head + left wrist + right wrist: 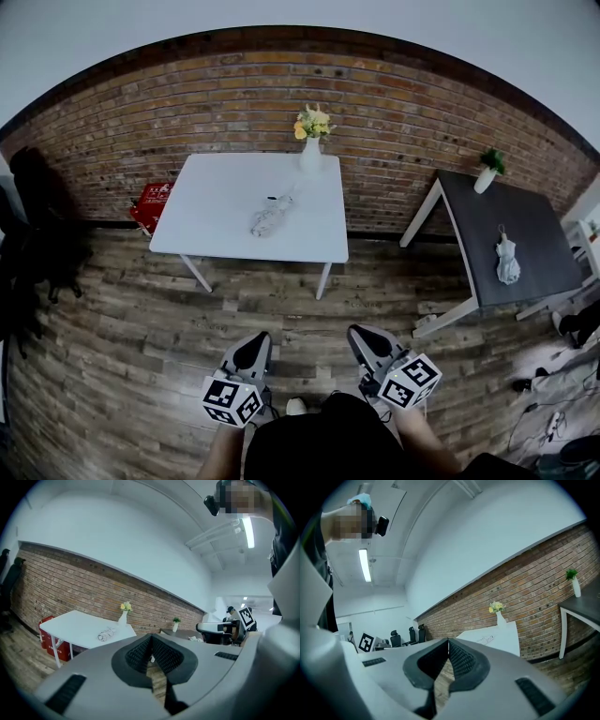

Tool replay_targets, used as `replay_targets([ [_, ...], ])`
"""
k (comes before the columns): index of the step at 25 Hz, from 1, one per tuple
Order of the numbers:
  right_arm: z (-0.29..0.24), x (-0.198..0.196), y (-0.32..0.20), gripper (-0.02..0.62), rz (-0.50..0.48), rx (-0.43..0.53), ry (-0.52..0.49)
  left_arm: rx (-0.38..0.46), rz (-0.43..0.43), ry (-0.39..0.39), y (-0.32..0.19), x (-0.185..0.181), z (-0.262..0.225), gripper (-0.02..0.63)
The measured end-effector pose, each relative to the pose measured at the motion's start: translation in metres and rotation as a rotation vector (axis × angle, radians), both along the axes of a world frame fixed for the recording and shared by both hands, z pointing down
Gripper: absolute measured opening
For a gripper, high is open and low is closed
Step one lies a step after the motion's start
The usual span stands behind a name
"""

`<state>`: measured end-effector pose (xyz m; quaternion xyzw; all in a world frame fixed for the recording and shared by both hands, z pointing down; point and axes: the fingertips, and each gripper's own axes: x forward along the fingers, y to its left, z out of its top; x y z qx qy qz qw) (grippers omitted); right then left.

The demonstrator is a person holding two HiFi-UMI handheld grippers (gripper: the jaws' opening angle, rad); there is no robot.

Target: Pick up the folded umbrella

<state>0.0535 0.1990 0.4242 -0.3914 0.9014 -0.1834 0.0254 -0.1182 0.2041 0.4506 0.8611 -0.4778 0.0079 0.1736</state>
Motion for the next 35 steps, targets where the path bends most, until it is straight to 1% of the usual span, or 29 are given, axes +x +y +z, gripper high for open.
replay_targets([
  [7, -0.002, -0.015, 0.003, 0.021, 0.011, 0.002, 0.003, -0.013, -0.011, 0.015, 0.007, -0.023, 0.007, 0.014],
  [15, 0.005, -0.022, -0.005, 0.022, 0.004, -0.012, 0.005, -0.028, -0.022, 0.027, 0.003, -0.031, 0.015, 0.014],
  [19, 0.011, -0.020, -0.017, 0.023, -0.001, -0.018, 0.001, -0.040, -0.031, 0.017, -0.006, -0.030, 0.021, 0.014],
  [27, 0.019, -0.007, -0.065, 0.023, -0.004, -0.023, 0.008, -0.048, -0.041, 0.003, -0.047, -0.020, 0.028, 0.014],
  [35, 0.016, 0.005, -0.137, 0.023, -0.042, -0.024, 0.000, -0.047, -0.052, -0.017, -0.115, -0.002, 0.018, 0.014],
])
